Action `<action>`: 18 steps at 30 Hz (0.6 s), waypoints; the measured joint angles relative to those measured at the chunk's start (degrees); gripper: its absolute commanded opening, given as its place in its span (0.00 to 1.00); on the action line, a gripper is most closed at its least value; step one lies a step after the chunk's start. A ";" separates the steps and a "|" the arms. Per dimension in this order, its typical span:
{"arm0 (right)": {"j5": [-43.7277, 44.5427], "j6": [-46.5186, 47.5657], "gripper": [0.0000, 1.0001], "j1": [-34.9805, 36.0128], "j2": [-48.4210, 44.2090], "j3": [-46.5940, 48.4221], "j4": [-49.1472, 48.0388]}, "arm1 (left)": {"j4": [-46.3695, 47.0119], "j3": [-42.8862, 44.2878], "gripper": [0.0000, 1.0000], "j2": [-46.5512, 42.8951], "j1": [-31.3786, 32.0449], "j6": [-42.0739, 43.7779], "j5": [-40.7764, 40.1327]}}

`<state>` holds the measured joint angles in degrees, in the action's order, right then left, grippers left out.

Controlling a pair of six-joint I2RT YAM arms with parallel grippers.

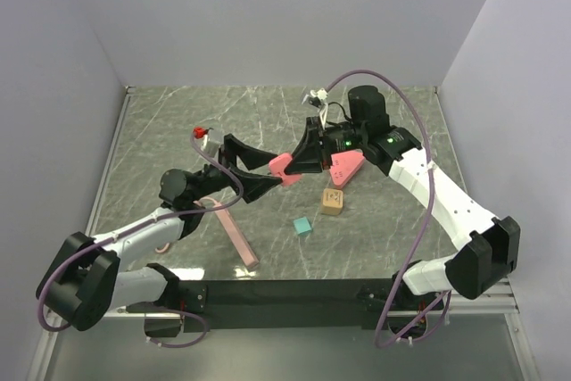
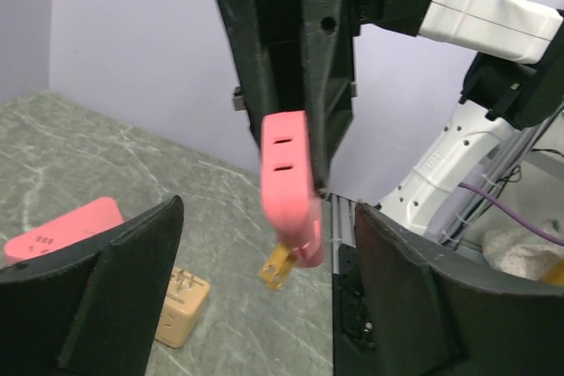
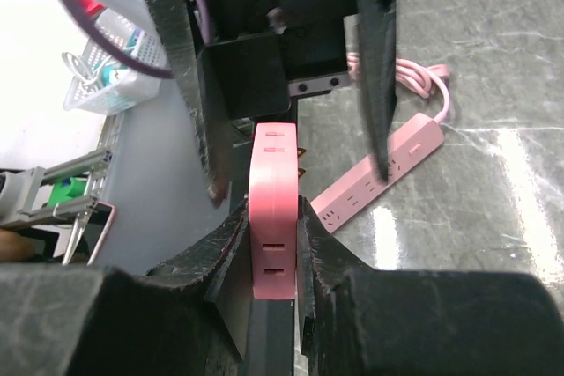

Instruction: Insert the plug

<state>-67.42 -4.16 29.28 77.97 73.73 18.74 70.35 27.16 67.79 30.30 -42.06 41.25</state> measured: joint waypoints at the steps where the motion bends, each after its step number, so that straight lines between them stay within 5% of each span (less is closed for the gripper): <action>1: 0.28 0.04 0.00 0.02 0.39 0.09 0.07 | 0.15 0.09 0.76 0.31 0.31 -0.39 0.09; 18: 3.78 -1.11 0.00 0.48 0.81 0.17 0.31 | -5.27 1.81 0.15 0.87 3.10 0.87 -0.68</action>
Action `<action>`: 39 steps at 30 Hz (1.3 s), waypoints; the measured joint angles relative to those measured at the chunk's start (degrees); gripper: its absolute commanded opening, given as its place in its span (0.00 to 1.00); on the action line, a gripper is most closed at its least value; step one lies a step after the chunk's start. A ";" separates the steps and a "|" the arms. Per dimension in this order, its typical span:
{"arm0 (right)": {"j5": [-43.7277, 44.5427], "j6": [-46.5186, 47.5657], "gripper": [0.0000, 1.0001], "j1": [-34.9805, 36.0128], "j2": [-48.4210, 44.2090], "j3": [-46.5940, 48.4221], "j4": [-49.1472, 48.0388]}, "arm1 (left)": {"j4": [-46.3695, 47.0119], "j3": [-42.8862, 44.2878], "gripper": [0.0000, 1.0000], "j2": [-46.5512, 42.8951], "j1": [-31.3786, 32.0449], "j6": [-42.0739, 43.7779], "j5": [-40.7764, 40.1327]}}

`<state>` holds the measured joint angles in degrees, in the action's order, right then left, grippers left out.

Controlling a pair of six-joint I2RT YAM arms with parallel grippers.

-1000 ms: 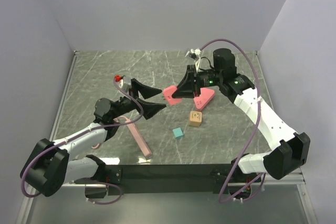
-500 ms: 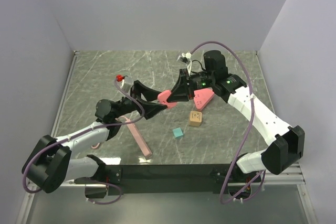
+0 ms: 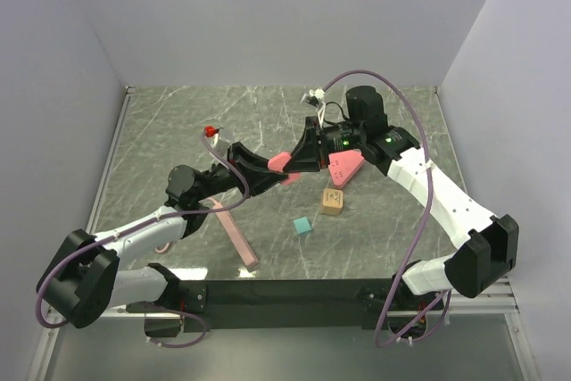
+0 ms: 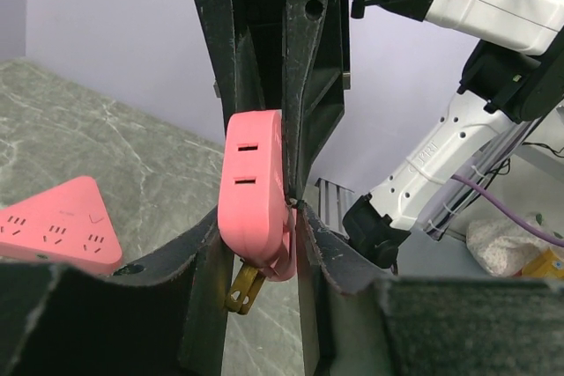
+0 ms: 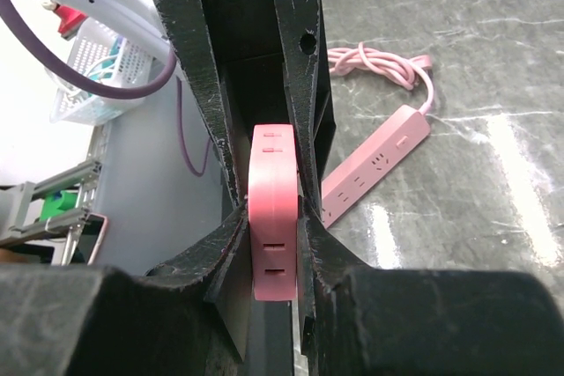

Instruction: Insert the plug

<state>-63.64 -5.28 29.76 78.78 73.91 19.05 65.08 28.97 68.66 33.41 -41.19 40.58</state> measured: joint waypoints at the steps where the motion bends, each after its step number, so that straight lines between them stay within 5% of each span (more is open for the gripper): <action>1: 0.24 0.00 0.00 -0.02 -0.02 0.00 0.07 | -0.35 0.09 0.11 -0.02 0.00 0.00 -0.15; 3: 0.68 0.02 0.00 0.00 -0.11 0.00 0.26 | -1.22 0.11 0.00 -0.28 0.04 0.00 -0.46; 14: 6.91 2.19 0.00 -0.11 -1.01 0.13 1.77 | -12.15 3.19 0.01 -0.85 0.46 -0.55 -3.89; 18: 9.01 2.69 0.00 0.09 -1.01 0.35 2.19 | -15.28 3.78 0.38 -1.46 0.55 -0.48 -5.14; 24: 12.98 1.25 0.00 0.87 -0.72 1.03 1.77 | -15.74 3.63 0.67 -2.12 0.68 0.70 -7.04; 39: 12.28 -1.11 0.00 -0.37 -1.09 0.76 -0.85 | -13.68 1.14 0.74 -6.05 -2.95 1.27 -1.62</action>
<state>-51.35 -6.39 29.39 77.69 74.67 18.20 51.40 30.11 62.61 30.46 -39.92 38.96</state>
